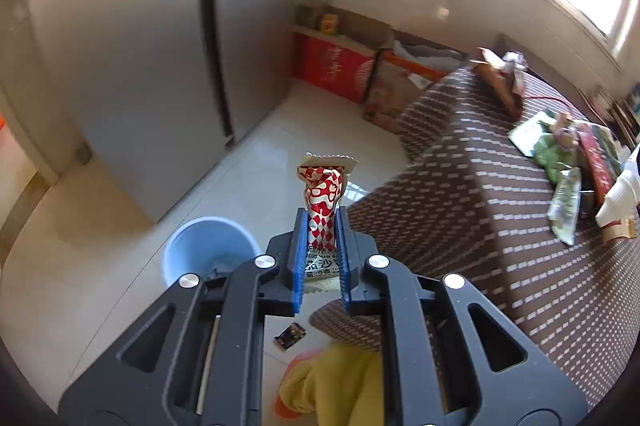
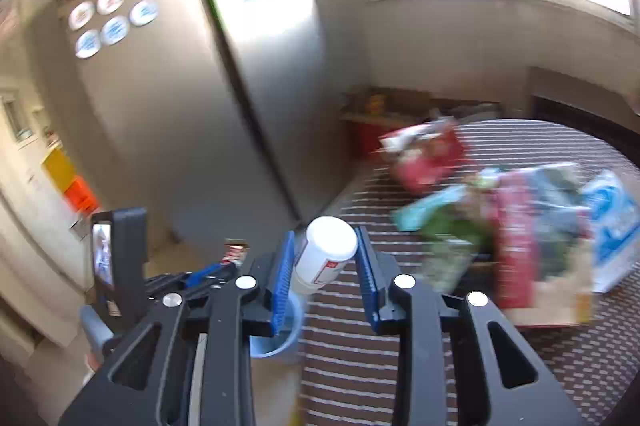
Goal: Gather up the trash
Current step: 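Carry the wrapper and white bottle over the bucket and release them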
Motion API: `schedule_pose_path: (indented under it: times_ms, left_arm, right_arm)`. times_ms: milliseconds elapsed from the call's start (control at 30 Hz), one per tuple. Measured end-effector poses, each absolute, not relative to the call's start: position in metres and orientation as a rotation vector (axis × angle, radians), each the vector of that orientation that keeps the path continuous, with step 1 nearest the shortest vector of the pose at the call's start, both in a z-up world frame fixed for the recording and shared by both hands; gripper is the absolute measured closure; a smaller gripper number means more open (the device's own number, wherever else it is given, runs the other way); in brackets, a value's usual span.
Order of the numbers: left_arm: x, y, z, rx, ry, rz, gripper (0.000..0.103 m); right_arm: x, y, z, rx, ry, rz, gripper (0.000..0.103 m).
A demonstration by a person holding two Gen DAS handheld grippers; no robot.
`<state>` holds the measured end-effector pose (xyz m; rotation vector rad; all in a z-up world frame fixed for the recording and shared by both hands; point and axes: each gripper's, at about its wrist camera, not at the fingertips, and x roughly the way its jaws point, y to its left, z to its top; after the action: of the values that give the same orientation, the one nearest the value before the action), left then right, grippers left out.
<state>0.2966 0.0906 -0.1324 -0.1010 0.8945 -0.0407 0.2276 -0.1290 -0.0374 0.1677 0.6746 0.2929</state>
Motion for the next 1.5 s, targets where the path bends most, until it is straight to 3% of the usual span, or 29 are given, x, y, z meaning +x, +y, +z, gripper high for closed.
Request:
schedule_pose_path:
  times_ms: [433,467,533,567,600,1000,1033,1100,1500]
  left_arm:
    - [0.278,0.199,-0.15,-0.163,0.955,0.182,0.089]
    - [0.279,0.203,-0.151,-0.167,0.961,0.189,0.085]
    - [0.286,0.213,-0.158,-0.169,0.979,0.215,0.064]
    - [0.288,0.217,-0.163,-0.166,0.987,0.235,0.03]
    - [0.289,0.224,-0.166,-0.168,0.979,0.26,0.027]
    - [0.27,0.283,-0.196,-0.234,1.058,0.41,0.028]
    - [0.268,0.287,-0.196,-0.239,1.06,0.418,0.028]
    - [0.263,0.293,-0.197,-0.252,1.062,0.428,0.028]
    - [0.248,0.259,-0.199,-0.247,1.08,0.387,0.028]
  right_arm:
    - [0.273,0.017,-0.071,0.077,0.8,0.512,0.073]
    - [0.275,0.025,-0.074,0.07,0.812,0.521,0.073]
    - [0.281,0.042,-0.084,0.052,0.838,0.531,0.073]
    - [0.283,0.049,-0.088,0.044,0.849,0.534,0.073]
    - [0.284,0.053,-0.091,0.041,0.856,0.535,0.073]
    - [0.323,0.142,-0.162,0.003,1.037,0.604,0.07]
    - [0.324,0.145,-0.167,0.01,1.052,0.621,0.051]
    - [0.323,0.147,-0.172,0.032,1.062,0.604,0.037]
    - [0.292,0.093,-0.154,-0.001,1.022,0.582,0.037]
